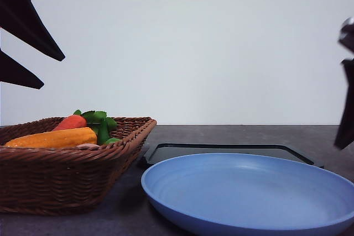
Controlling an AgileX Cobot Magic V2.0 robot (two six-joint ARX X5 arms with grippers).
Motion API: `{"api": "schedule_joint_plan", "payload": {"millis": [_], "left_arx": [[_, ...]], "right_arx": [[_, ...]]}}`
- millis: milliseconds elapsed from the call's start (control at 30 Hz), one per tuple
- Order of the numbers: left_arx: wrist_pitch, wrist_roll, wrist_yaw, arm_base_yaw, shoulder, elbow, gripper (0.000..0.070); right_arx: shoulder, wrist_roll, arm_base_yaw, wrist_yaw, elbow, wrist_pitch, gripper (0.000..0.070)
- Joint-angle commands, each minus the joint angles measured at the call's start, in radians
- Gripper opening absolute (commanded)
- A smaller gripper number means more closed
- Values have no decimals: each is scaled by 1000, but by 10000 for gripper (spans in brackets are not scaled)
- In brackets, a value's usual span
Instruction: Transfer egg from basket to plate and serve
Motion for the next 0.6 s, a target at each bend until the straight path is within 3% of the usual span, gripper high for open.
{"api": "schedule_joint_plan", "payload": {"millis": [0, 267, 467, 567], "left_arx": [[9, 17, 3, -4, 8, 16, 313], [8, 17, -5, -4, 8, 16, 312], [8, 18, -8, -4, 8, 16, 311], [9, 17, -8, -4, 8, 16, 311]], "right_arx": [[43, -7, 19, 0, 6, 33, 257], [191, 17, 74, 0, 6, 139, 228], [209, 36, 86, 0, 6, 159, 32], [209, 37, 85, 0, 6, 158, 0]]}}
